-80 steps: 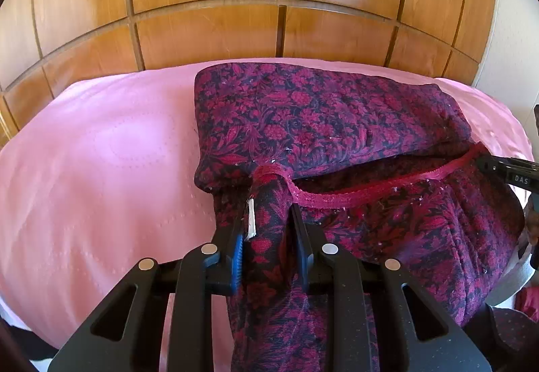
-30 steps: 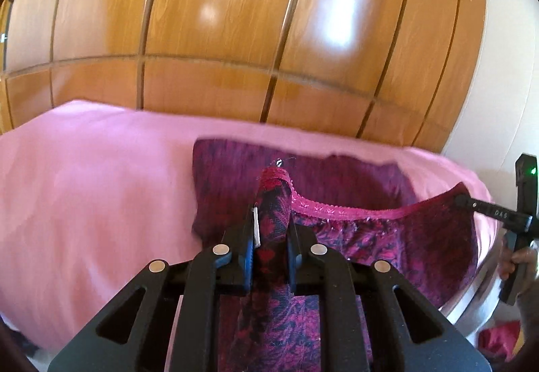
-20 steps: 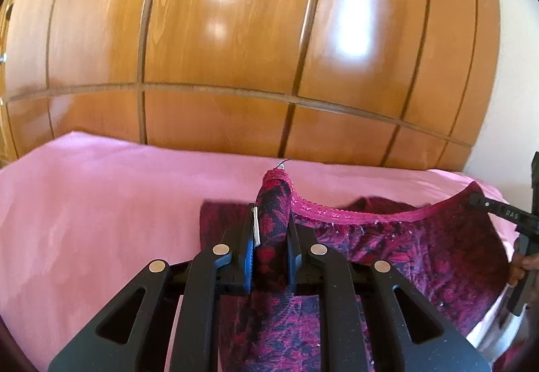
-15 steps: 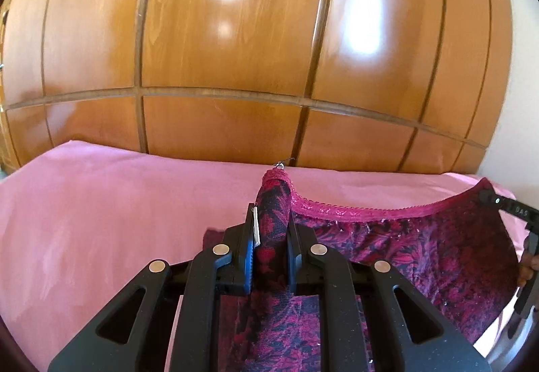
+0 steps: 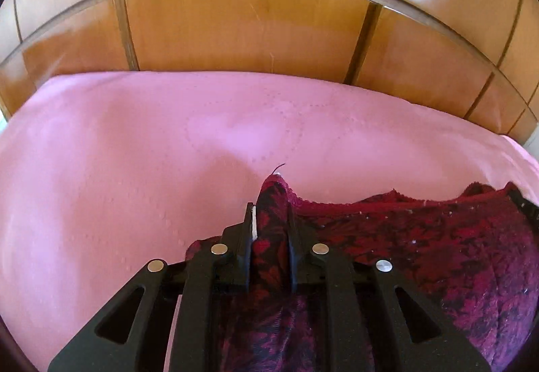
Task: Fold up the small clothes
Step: 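Fold the held sweater over onto itself with both grippers and release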
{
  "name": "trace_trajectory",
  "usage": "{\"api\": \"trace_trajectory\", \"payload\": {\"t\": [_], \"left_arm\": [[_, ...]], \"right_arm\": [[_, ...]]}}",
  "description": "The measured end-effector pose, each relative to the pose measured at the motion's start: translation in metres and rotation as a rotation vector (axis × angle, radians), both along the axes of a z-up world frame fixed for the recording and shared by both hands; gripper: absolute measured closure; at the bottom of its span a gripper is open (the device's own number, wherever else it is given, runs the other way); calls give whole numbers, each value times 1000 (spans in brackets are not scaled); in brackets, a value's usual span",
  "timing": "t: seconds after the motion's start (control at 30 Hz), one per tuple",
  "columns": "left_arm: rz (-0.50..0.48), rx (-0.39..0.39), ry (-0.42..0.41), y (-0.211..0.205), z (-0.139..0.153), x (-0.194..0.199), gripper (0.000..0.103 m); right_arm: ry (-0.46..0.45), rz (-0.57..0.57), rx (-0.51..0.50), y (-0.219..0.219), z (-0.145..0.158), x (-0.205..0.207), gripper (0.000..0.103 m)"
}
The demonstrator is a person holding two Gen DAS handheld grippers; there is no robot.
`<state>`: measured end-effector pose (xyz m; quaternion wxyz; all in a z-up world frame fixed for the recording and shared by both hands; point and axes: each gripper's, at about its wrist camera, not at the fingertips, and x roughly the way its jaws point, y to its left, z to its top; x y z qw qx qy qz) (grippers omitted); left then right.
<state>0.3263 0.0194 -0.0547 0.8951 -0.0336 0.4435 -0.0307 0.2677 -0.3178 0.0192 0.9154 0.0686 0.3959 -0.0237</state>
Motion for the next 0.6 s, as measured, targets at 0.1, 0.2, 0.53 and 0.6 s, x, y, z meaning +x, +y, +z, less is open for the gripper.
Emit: {"api": "trace_trajectory", "payload": {"t": [0.1,0.2,0.53,0.6], "left_arm": [[-9,-41,-13,6,10,-8,75],[4,-140,-58,27,26,-31,65],[-87,-306,-96,66,17,-184,61],[-75,-360,-88,70,9,-208,45]], "right_arm": [[-5,27,20,-2,9,-6,71],[-52,39,84,-15,20,-33,59],[-93,161,325,-56,6,-174,58],[-77,169,332,-59,-4,-201,58]]}}
